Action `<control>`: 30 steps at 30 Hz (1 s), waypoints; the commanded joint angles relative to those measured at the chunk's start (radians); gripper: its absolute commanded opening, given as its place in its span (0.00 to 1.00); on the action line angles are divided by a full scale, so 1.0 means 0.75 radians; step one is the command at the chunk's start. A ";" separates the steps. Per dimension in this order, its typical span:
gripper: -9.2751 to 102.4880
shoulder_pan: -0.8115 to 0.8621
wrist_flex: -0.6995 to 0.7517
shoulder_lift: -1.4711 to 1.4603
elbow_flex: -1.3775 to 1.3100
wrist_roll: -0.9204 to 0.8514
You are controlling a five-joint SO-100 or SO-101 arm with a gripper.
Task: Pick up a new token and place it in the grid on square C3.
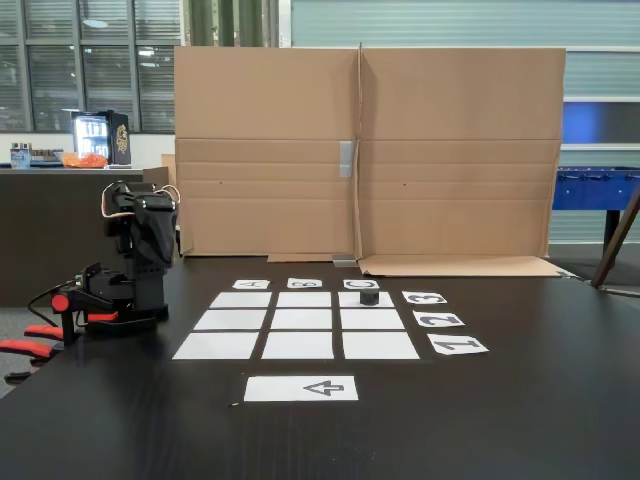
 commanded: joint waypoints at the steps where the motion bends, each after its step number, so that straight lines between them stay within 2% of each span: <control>1: 0.08 0.018 -0.033 0.012 0.037 -0.016; 14: 0.08 0.121 -0.080 0.012 0.133 -0.035; 30: 0.09 0.123 0.041 0.008 0.133 -0.033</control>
